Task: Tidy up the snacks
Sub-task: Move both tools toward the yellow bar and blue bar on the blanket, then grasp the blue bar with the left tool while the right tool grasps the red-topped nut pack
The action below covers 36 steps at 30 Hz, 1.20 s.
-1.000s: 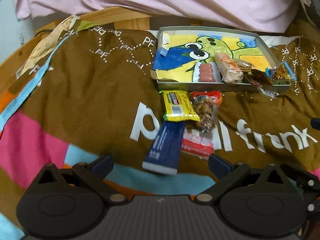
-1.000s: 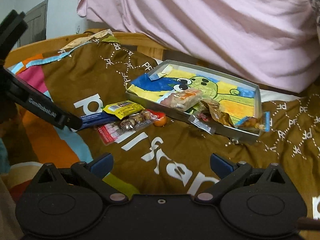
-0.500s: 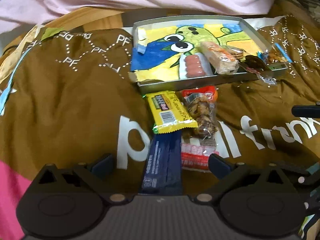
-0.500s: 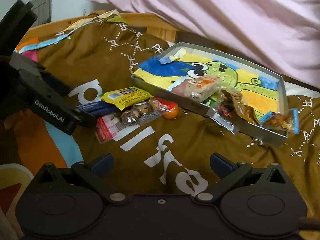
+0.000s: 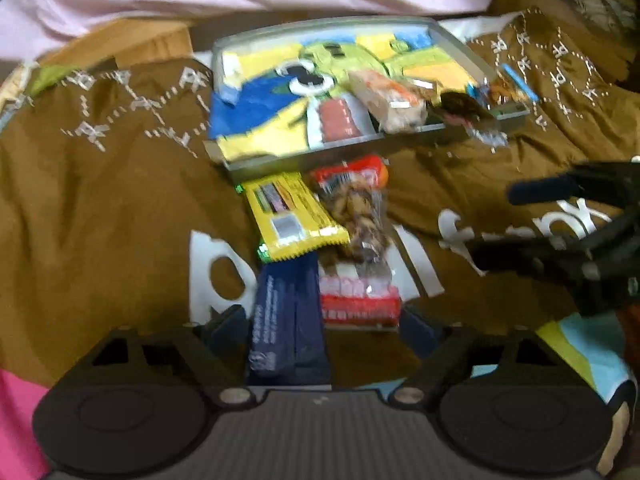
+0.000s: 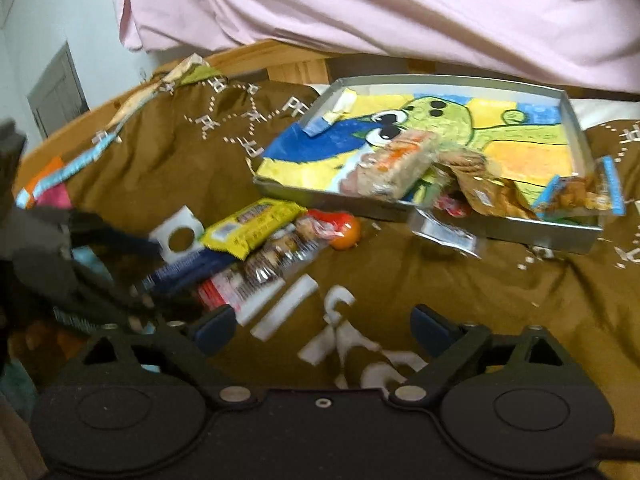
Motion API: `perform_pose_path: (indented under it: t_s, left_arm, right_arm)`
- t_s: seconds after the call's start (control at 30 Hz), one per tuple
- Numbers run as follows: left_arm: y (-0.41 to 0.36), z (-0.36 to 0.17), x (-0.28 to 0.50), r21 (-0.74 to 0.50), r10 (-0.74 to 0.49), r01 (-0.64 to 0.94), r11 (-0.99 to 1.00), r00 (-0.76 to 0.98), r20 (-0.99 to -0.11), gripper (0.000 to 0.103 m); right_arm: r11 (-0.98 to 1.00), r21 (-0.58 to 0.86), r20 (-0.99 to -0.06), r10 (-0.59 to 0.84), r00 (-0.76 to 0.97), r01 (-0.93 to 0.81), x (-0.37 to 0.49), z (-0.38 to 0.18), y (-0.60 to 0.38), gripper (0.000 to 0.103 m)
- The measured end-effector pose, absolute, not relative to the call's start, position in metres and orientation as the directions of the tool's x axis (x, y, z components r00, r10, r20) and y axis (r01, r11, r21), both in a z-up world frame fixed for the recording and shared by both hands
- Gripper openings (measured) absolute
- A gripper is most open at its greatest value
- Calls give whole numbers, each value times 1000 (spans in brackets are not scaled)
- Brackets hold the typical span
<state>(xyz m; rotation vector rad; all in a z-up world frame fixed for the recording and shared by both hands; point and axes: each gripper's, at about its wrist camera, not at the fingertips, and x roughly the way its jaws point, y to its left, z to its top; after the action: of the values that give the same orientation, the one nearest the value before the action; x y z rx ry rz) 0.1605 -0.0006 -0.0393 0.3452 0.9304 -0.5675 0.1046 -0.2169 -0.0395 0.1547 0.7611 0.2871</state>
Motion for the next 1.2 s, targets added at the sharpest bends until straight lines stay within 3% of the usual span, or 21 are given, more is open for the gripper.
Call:
perform_pose_path:
  t_s: [0.17, 0.53, 0.8, 0.97, 1.2]
  left_arm:
    - [4, -43, 167, 22, -316, 593, 805, 460, -830, 73]
    - [13, -45, 182, 6, -265, 524, 852, 442, -857, 45]
    - [11, -44, 183, -36, -249, 455, 890, 417, -874, 44]
    - [13, -41, 176, -98, -268, 415, 905, 375, -887, 44]
    - [20, -36, 168, -173, -299, 369, 913, 316, -900, 44]
  right_arm:
    - [921, 309, -652, 387, 652, -238, 131, -47, -202, 72]
    - [909, 391, -709, 397, 583, -144, 184, -68, -184, 68]
    - [913, 393, -721, 382, 578, -113, 192, -72, -180, 49]
    - [899, 427, -723, 403, 561, -96, 184, -69, -190, 43]
    - [912, 392, -764, 398, 508, -125, 152, -57, -205, 43]
